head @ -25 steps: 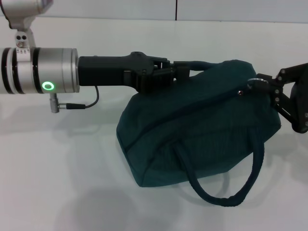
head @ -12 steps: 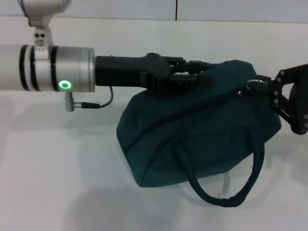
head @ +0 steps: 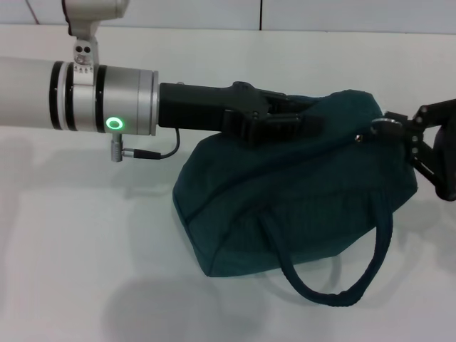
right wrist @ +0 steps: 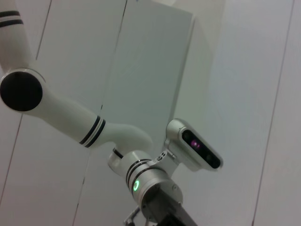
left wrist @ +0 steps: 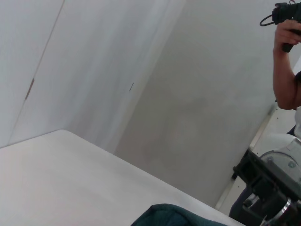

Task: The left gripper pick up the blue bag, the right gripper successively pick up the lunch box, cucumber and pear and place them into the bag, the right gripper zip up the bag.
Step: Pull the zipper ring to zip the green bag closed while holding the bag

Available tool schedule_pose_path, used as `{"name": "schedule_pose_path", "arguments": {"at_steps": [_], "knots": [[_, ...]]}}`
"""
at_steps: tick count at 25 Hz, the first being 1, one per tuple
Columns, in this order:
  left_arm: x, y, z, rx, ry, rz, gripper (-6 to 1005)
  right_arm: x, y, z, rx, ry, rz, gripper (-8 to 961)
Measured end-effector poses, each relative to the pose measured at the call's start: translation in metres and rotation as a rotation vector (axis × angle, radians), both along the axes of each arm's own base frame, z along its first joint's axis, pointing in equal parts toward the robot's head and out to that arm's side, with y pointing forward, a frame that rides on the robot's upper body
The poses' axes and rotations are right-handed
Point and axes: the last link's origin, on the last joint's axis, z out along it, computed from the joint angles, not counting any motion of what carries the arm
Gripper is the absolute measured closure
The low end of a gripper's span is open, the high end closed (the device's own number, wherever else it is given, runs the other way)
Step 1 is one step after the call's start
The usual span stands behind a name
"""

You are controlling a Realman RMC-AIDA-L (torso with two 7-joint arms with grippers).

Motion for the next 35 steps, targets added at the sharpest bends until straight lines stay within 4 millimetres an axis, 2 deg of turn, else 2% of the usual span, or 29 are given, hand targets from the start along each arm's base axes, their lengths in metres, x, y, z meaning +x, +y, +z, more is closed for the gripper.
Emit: {"name": "schedule_pose_path", "arguments": {"at_steps": [14,24,35], "knots": [[-0.002,-0.011,-0.008,0.049,0.013,-0.139,930,0.020,0.003,0.006,0.034,0.074,-0.109,938],[0.006,-0.021,-0.009,0.018,-0.020,-0.235,955,0.029,0.007,0.009,0.057,0.127,-0.185,938],[0.011,-0.027,-0.010,-0.015,-0.033,-0.279,969,0.025,0.010,0.009,0.056,0.142,-0.176,938]]}}
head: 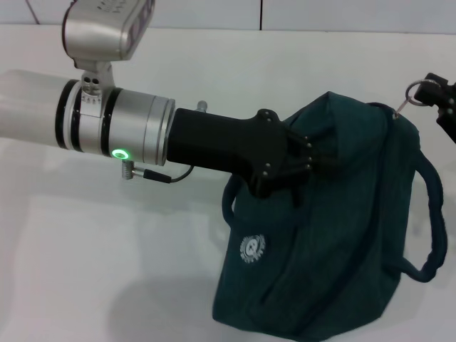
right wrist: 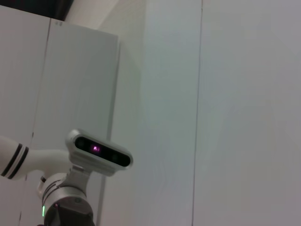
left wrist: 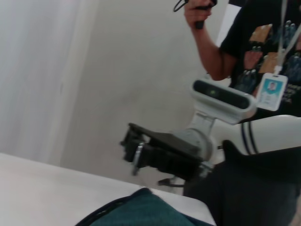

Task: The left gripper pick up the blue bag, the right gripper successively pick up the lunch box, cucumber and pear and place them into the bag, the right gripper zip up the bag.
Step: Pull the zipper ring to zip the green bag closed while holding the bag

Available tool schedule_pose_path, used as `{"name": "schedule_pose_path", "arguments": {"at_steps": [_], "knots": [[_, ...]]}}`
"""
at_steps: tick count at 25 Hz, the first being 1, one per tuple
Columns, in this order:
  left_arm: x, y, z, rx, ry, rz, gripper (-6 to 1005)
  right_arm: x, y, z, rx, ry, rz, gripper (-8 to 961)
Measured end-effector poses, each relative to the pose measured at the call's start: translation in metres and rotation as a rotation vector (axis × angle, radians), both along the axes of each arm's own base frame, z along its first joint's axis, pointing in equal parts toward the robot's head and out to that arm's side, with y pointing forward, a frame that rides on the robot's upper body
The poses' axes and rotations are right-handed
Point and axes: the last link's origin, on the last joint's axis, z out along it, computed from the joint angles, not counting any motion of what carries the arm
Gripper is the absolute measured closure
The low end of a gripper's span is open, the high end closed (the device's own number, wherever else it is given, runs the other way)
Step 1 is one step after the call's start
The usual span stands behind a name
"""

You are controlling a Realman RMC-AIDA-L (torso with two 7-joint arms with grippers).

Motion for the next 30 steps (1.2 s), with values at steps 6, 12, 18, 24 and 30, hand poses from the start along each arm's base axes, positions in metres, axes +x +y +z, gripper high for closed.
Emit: {"name": "schedule_pose_path", "arguments": {"at_steps": [6,12,18,24,30], "knots": [[0.003,-0.005,0.002,-0.025,-0.014,-0.040,970,-0.004,0.008,-0.002,-0.006,0.005,-0.013,938],[0.002,-0.010,0.002,-0.041,-0.016,-0.063,971,-0.002,0.019,-0.006,-0.030,-0.010,-0.088,938],[-0.002,-0.008,0.008,-0.029,-0.010,-0.065,972,0.007,0.023,-0.009,-0.052,-0.095,-0.131,938],[-0.013,0.009,0.017,0.067,0.002,0.029,973,0.010,0.012,-0.003,-0.076,-0.124,-0.082,938],[-0.023,0.024,0.024,0.166,0.019,0.106,974,0.010,0.003,-0.006,-0.118,-0.154,-0.038,937]]}}
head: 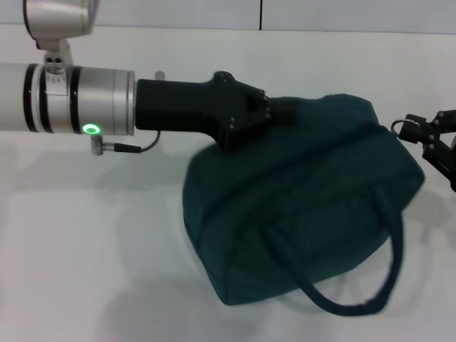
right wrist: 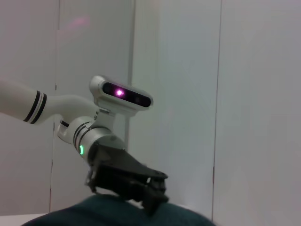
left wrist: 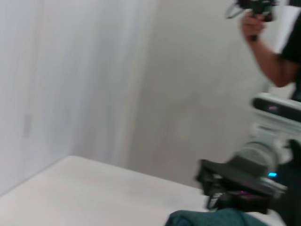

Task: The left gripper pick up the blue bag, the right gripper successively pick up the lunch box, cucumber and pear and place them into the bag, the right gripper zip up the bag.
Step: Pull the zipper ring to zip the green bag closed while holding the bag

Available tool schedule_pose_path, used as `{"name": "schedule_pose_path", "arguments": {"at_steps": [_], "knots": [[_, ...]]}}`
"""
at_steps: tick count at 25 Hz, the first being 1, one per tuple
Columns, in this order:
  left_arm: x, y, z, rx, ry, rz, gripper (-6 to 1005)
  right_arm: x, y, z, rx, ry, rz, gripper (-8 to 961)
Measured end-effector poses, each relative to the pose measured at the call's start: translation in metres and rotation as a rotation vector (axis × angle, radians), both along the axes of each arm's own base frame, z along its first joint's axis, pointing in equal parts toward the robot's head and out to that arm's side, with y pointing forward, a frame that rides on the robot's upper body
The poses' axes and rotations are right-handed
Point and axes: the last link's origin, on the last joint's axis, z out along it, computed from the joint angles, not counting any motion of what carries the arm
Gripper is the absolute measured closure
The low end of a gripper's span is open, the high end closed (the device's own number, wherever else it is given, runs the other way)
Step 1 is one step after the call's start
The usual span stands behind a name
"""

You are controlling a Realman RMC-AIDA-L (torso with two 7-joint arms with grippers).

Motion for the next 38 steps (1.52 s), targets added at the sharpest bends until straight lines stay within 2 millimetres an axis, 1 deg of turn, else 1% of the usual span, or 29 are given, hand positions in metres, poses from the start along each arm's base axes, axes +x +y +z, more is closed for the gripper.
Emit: {"name": "schedule_pose_path", "arguments": {"at_steps": [1,5,10,14,19,22,26,31,35,38], "knots": [[-0.003,0.002,0.002,0.018,0.004,0.018,974,0.000,0.000,0.000,0.000,0.001,-0.002,936],[-0.010,0.006,0.008,0.057,-0.004,0.050,975,0.002,-0.002,0.000,0.013,0.013,-0.016,837],[-0.014,0.007,0.011,0.079,-0.004,0.064,976,0.010,-0.002,0.014,0.085,0.061,-0.064,745],[-0.015,0.009,0.010,0.094,0.001,0.070,975,0.017,-0.003,0.017,0.107,0.058,-0.096,678],[-0.012,0.009,0.008,0.099,0.003,0.049,978,0.024,0.008,0.014,0.156,0.007,-0.152,584],[-0.010,0.010,0.007,0.100,0.001,0.044,976,0.022,0.017,0.005,0.157,-0.034,-0.160,517],[-0.010,0.010,0.008,0.103,-0.001,0.044,973,0.014,0.027,-0.013,0.137,-0.101,-0.137,516],[-0.008,0.011,0.007,0.103,-0.004,0.042,969,0.004,0.037,-0.028,0.124,-0.156,-0.114,517],[-0.007,0.011,0.007,0.103,-0.004,0.038,966,-0.006,0.045,-0.033,0.126,-0.170,-0.089,519],[-0.007,0.011,0.007,0.103,-0.004,0.037,964,-0.009,0.048,-0.036,0.131,-0.175,-0.084,525]]}}
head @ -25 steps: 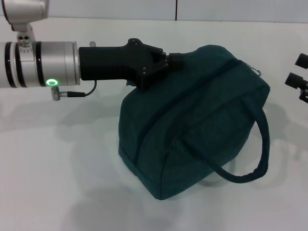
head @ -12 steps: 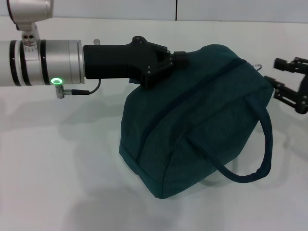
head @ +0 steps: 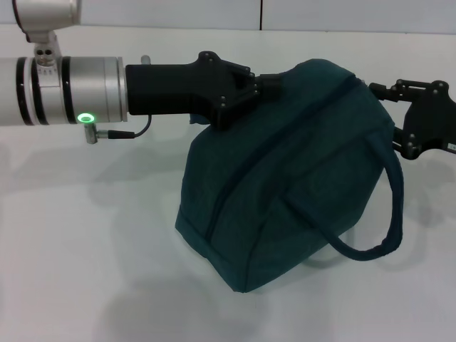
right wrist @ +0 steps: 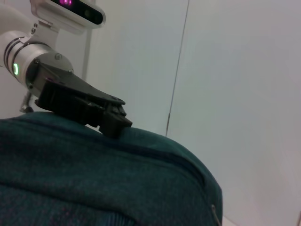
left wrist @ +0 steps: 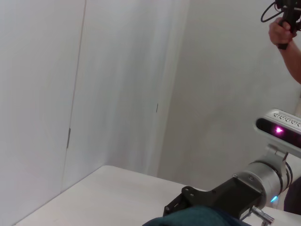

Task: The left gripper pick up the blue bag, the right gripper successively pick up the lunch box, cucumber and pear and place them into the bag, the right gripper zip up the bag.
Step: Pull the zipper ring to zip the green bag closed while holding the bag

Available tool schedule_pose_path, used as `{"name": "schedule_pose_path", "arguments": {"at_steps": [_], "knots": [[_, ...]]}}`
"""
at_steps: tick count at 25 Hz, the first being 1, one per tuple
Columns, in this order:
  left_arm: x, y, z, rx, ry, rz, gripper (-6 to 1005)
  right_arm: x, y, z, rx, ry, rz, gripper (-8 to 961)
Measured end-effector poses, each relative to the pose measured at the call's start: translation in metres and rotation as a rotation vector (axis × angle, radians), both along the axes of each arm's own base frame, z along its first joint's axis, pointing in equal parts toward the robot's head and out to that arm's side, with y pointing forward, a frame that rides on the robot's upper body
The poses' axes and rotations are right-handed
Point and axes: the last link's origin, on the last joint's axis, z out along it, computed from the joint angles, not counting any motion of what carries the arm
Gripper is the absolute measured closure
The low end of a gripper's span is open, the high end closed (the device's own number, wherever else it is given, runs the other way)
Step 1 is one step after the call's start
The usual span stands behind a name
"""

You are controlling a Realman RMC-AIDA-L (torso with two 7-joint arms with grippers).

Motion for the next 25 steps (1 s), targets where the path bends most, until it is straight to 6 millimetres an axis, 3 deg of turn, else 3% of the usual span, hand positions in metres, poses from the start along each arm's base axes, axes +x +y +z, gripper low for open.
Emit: {"name": "schedule_pose_path", "arguments": {"at_steps": [15,25], "knots": [[-0.002,0.000,0.002,0.008,0.000,0.000,953,0.003,0.006,0.010,0.068,0.025,-0.032,577],[-0.001,0.000,0.002,0.009,0.001,-0.004,945,-0.012,0.011,-0.005,0.025,-0.014,0.017,626]]}}
